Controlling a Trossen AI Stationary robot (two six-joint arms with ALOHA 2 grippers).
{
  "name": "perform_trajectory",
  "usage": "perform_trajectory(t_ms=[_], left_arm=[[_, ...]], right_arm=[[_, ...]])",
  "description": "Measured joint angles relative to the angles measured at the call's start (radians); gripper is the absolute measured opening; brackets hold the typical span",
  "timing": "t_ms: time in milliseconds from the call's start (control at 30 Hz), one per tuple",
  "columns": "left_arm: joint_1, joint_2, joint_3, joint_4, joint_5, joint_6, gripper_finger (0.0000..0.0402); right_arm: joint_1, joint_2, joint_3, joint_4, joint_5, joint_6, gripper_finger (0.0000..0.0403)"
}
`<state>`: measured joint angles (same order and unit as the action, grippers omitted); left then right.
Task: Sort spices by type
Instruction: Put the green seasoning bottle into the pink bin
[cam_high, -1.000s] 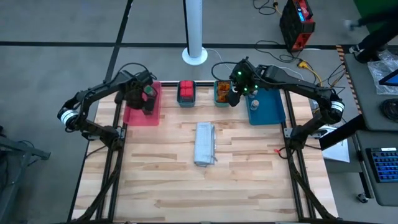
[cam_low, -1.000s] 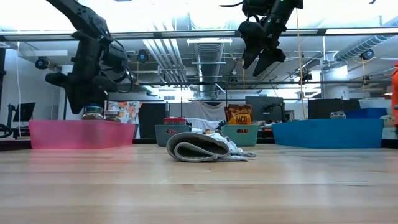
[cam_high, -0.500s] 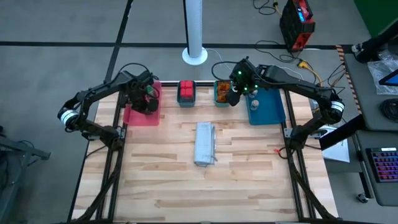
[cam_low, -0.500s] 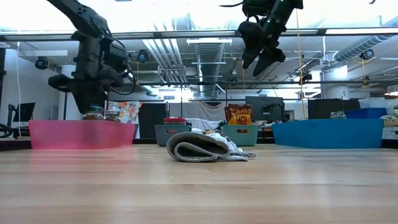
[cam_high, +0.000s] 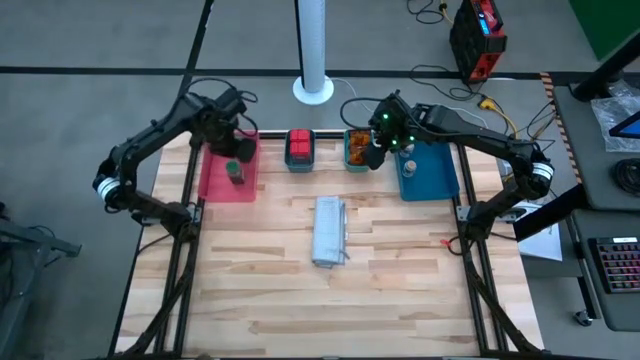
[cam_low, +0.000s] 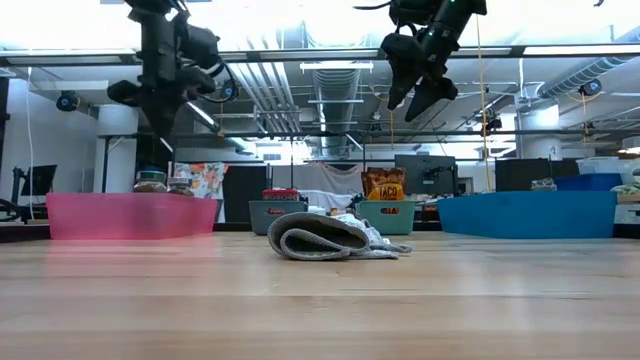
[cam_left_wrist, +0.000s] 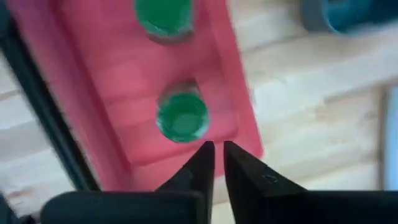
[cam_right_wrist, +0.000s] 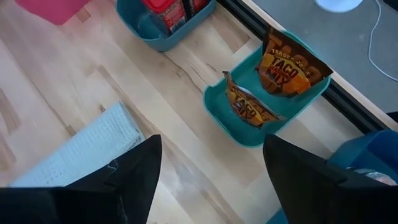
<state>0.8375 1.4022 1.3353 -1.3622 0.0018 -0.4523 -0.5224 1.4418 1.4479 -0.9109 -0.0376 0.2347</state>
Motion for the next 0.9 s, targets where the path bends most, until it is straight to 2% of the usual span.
perform_trajectory(t_ms=[200, 400, 533, 667, 900], left_arm=[[0.001, 0.069, 0.020, -0.009, -0.031, -0.056, 0.0099], [0.001, 0.106, -0.063, 0.004, -0.118, -0.115, 0.0209], [0.001, 0.105, -0.112, 0.092, -0.123, -0.106, 0.0263], [0.001, 0.111, -0.146, 0.106, -0.116, -0.091, 0.0285], [-0.002, 0.112, -0.207, 0.169, -0.120, -0.086, 0.0274]], right_arm=[[0.000, 0.000, 0.000, 0.005, -0.003, 0.001, 0.0269], [0.000, 0.000, 0.000, 0.004, -0.023, 0.016, 0.0259], [0.000, 0.000, 0.000, 0.004, -0.023, 0.017, 0.0261], [0.000, 0.000, 0.000, 0.004, -0.023, 0.016, 0.0268], [0.000, 0.000, 0.000, 0.004, -0.023, 0.010, 0.0267]])
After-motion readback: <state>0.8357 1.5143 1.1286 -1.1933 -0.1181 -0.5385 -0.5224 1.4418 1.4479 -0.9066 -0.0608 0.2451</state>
